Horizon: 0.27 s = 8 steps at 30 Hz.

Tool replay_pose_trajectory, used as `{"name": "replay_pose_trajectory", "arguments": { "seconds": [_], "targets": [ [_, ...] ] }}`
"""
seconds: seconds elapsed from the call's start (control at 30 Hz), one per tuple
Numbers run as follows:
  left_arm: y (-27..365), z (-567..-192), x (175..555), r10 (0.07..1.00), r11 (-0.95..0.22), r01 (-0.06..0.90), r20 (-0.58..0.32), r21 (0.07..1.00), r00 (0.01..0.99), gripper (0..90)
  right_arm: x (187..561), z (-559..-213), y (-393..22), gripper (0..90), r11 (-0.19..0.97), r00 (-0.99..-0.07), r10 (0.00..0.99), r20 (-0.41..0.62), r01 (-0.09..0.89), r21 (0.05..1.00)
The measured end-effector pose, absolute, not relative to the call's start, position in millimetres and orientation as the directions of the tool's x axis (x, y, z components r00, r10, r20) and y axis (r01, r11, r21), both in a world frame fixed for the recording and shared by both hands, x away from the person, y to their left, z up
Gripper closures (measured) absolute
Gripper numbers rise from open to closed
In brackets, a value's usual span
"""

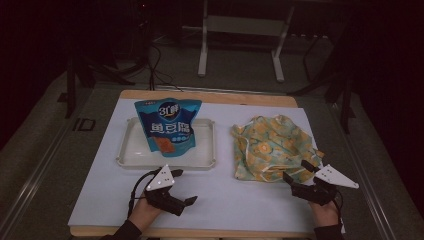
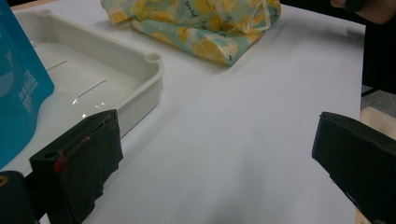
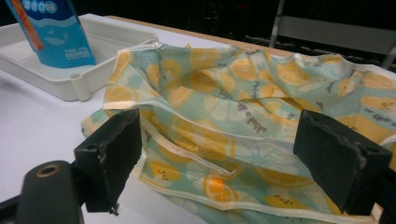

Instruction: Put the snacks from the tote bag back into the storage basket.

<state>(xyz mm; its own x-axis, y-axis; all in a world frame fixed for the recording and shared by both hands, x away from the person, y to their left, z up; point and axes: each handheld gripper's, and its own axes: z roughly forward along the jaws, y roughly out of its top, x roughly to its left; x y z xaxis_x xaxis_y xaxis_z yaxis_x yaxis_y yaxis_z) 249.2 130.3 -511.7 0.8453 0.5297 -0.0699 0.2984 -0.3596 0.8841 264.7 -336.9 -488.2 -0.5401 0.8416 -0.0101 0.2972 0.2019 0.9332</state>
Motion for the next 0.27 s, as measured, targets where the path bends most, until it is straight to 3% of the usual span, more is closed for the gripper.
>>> {"name": "replay_pose_trajectory", "arguments": {
  "seconds": [0.27],
  "targets": [
    [131.3, -510.6, 248.4, 0.534, -0.349, 0.291, -0.066, 0.891, 0.843, 2.2, 264.0, -487.1, -337.7, 15.4, 0.202, -0.537, 0.843, -0.016, 0.288, 0.936]
  ]
}}
